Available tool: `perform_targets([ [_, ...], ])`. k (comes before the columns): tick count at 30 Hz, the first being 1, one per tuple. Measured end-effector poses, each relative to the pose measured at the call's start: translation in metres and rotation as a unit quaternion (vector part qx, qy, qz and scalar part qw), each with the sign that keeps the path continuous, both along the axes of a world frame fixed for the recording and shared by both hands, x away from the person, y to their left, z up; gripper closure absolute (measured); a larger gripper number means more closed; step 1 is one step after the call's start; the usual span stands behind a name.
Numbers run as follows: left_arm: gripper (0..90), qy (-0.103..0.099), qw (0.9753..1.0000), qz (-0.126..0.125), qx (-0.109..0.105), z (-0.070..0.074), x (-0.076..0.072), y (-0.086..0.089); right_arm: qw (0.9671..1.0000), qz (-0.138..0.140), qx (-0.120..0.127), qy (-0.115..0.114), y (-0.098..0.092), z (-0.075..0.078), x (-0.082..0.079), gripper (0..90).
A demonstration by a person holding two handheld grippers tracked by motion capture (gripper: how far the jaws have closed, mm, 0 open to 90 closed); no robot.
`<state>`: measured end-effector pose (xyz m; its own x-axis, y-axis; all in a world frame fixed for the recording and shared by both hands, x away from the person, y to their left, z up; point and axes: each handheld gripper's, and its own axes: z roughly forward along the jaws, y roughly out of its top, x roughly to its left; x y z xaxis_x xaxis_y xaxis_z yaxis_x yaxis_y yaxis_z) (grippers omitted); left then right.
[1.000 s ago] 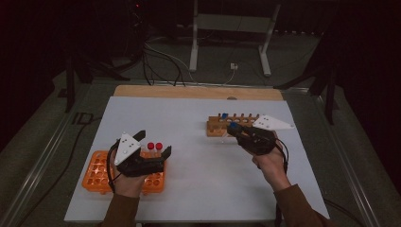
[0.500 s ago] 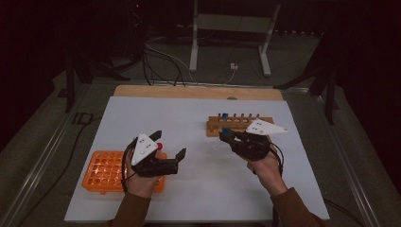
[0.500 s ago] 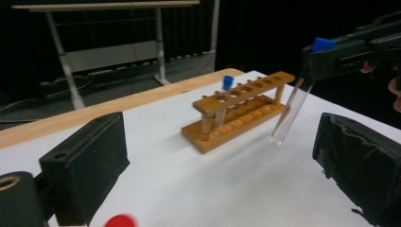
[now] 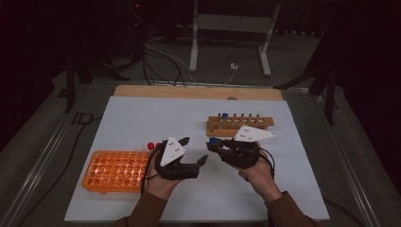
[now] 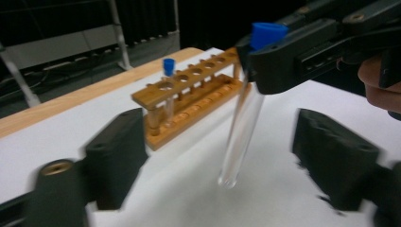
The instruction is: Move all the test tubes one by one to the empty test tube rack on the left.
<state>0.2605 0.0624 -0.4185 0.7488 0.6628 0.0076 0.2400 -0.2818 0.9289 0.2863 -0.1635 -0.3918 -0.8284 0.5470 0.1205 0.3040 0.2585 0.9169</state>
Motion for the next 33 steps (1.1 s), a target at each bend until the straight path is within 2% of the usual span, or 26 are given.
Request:
perform_targets([
  [4,48.2,0.003,0.9996,-0.028,0.006,-0.002,0.001,-0.005,0.9999,0.012,0.001,0.007,0.005,-0.001,-0.003,75.8],
  [10,75.0,0.004,0.9988,-0.046,0.017,-0.004,0.002,-0.005,0.9996,0.025,0.000,0.009,0.011,-0.002,-0.005,75.7],
  [13,76.8,0.003,0.9986,-0.048,0.021,-0.004,0.001,-0.005,0.9996,0.026,0.001,0.010,0.011,-0.002,-0.005,72.3],
  [18,77.1,0.009,0.9993,-0.034,0.013,-0.006,0.002,0.001,0.9993,0.031,0.019,0.009,0.004,0.000,-0.004,43.9],
  [21,77.2,0.011,0.9996,-0.026,0.006,-0.006,0.002,0.009,0.9997,0.015,0.019,0.009,-0.002,-0.001,-0.003,32.7],
  [25,77.4,0.011,0.9998,-0.013,-0.003,-0.005,0.000,0.021,0.9998,-0.021,-0.002,-0.003,-0.009,-0.006,-0.002,20.5],
  [33,77.4,0.011,0.9995,0.018,-0.023,-0.003,-0.004,0.056,0.9968,-0.074,-0.028,-0.005,-0.031,-0.022,-0.002,11.7],
])
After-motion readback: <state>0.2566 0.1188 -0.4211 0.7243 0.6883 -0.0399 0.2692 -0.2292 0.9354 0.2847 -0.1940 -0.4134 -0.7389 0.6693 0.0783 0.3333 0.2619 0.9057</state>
